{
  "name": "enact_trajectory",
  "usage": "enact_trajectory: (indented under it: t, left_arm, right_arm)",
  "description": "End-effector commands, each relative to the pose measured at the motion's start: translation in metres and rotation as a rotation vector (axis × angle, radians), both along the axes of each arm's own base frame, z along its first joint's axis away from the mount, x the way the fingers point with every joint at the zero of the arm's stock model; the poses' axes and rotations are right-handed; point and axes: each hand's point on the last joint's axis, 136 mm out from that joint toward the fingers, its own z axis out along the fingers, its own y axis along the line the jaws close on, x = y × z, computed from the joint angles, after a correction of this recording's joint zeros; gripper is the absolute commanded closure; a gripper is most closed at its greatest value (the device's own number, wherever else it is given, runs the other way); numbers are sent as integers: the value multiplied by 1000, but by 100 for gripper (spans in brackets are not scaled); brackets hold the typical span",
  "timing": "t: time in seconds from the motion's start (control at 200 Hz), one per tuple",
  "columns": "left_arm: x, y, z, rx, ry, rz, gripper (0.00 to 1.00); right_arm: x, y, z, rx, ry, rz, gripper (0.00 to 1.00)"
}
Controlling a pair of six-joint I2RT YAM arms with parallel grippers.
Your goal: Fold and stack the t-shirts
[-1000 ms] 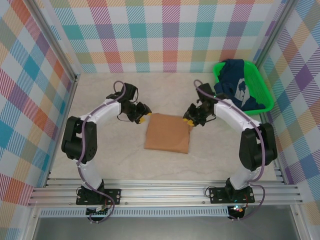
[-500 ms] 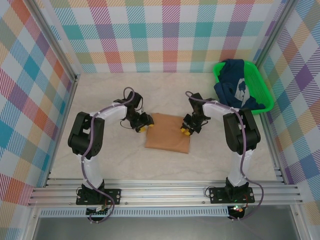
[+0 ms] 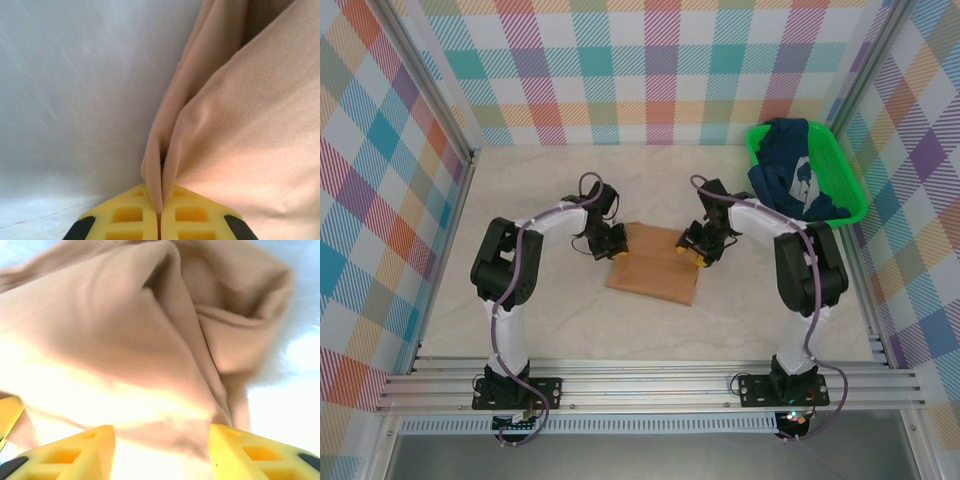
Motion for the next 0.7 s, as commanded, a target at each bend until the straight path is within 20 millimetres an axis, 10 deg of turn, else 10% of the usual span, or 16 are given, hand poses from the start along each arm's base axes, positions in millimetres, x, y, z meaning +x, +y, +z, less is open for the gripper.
enact_trajectory:
  t: [0.0, 0.485, 0.695]
  left_arm:
    - [17, 51, 3, 206, -1, 56, 100]
    - [120, 287, 71, 873, -154, 277, 100]
    - [173, 332, 100, 1138, -282, 327, 100]
  right_arm:
    - [11, -15, 63, -36, -196, 11, 43]
    - [5, -14, 142, 111, -416, 83, 42]
    - [-2, -14, 146, 126, -399, 76, 43]
